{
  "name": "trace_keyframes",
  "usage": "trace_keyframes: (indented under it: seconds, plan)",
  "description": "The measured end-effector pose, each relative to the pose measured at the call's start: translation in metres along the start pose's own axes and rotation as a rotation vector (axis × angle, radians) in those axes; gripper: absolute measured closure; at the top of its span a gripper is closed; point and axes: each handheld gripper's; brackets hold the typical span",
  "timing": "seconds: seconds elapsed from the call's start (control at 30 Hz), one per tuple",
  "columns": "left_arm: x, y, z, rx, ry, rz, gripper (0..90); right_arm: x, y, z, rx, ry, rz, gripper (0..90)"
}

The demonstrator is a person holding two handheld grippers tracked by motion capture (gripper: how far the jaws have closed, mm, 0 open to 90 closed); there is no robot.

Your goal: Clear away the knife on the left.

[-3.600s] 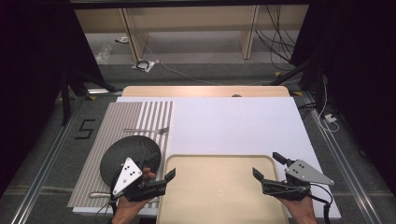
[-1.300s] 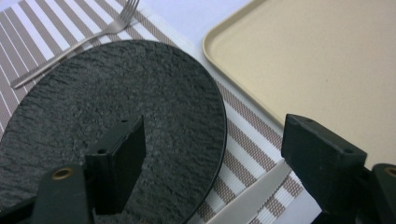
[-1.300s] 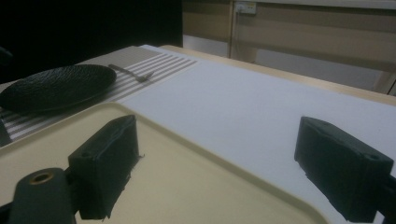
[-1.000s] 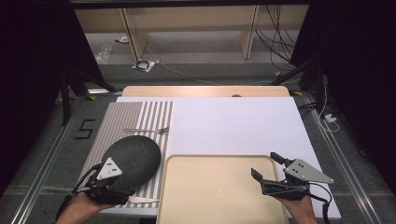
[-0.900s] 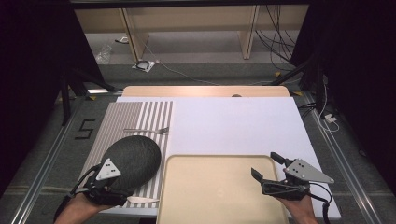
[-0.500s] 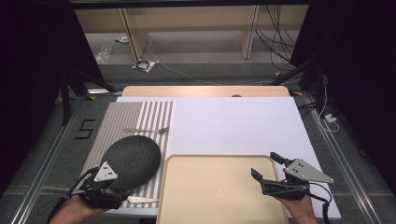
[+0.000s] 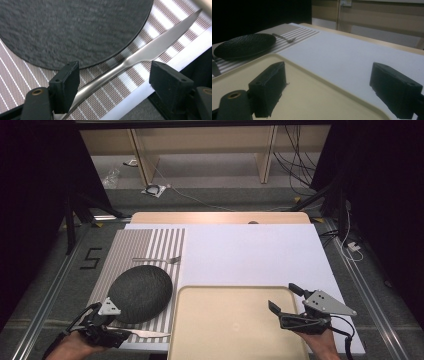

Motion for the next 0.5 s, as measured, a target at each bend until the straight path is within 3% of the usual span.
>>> trace_keyframes:
  seconds: [0.5]
  plan:
    - [0.010, 0.002, 0.014, 0.088, -0.009, -0.010, 25.3, 0.000, 0.000, 0.001, 0.004, 0.004, -0.002, 14.5]
Point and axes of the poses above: each handheld gripper's, and its own axes: z roughly forward along the jaws, y roughly out of its top, x roughly to its left, and after that the axes turned 8 degrees about x, right-handed
